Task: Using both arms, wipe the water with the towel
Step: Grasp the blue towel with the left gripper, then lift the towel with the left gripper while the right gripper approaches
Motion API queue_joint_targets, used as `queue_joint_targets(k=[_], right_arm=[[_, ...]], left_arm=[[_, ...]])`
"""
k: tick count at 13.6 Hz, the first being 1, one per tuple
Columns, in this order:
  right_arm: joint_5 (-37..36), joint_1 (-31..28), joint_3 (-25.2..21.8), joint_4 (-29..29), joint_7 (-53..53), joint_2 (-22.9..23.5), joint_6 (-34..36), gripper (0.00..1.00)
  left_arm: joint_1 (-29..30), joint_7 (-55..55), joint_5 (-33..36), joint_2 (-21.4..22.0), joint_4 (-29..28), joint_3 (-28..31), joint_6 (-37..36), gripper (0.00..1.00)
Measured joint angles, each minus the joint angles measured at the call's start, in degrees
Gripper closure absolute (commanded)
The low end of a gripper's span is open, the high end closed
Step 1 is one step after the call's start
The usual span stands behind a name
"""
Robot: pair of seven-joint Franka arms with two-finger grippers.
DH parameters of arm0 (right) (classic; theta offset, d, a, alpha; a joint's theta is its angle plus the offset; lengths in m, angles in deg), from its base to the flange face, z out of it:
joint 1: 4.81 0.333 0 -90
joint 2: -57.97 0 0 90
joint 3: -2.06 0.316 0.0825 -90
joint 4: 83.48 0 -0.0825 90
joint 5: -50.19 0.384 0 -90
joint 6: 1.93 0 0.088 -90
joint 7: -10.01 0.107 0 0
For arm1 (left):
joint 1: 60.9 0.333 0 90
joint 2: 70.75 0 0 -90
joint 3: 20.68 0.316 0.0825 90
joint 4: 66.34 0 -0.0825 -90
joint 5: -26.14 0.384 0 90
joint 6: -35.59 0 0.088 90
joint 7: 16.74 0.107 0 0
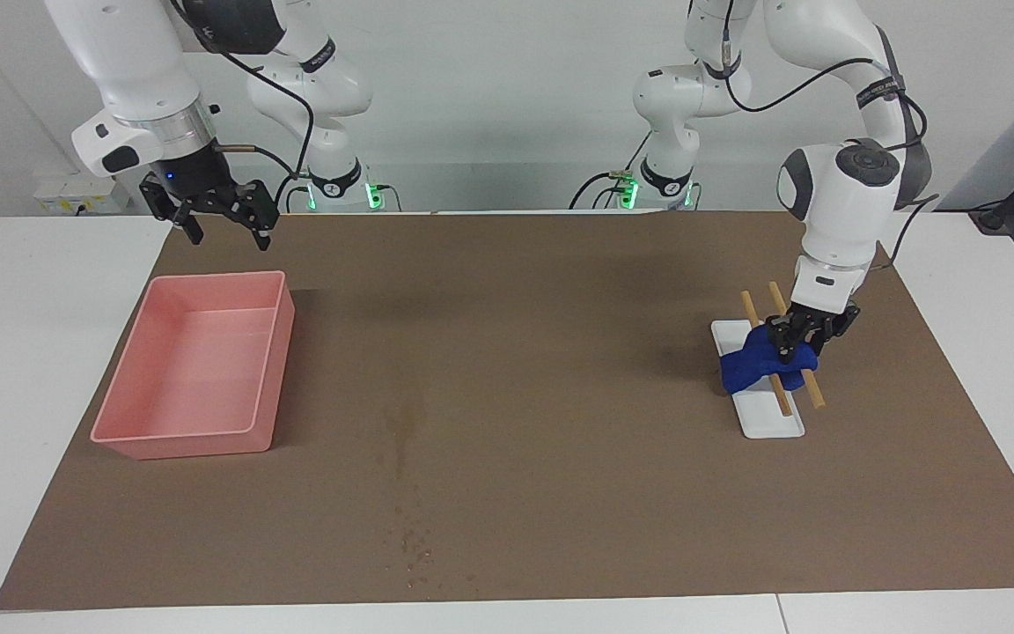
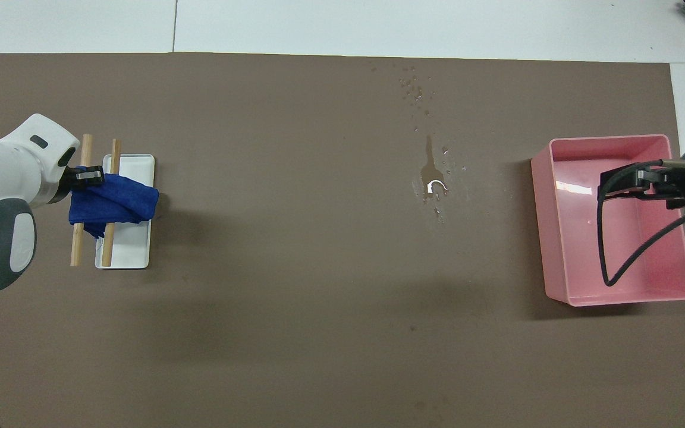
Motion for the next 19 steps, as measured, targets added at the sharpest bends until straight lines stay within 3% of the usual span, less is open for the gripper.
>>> queue_joint_targets(k=[2,3,8,11,14,19], right_arm=[[0.0,0.0,0.0,0.0,0.0,0.0,0.0,0.00],[0.0,0.0,0.0,0.0,0.0,0.0,0.0,0.00],[0.0,0.0,0.0,0.0,0.0,-0.2,0.2,0.00],[0.0,0.0,0.0,0.0,0.0,-0.3,0.3,0.00],[0.0,0.0,0.0,0.0,0.0,-0.3,0.3,0.00],[5.1,0.0,0.0,0.0,4.4,-0.3,0.3,0.00]], left_arm=[[0.0,-0.1,0.1,0.1,0.0,0.1,0.0,0.97],[0.1,-0.1,0.4,0.3,0.0,0.2,0.0,1.00],[0.0,-0.7,0.4,1.1,0.4,0.1,-0.8,1.00],[-0.1,-9.3,-1.1,0.9,7.2,-0.5,-10.7,1.00],[-1.9,-24.5,-10.5,1.0,14.4,-1.7,-17.0,1.00],[-3.3,-65.4,-23.8,1.5,16.2,-10.2,-17.1,1.00]])
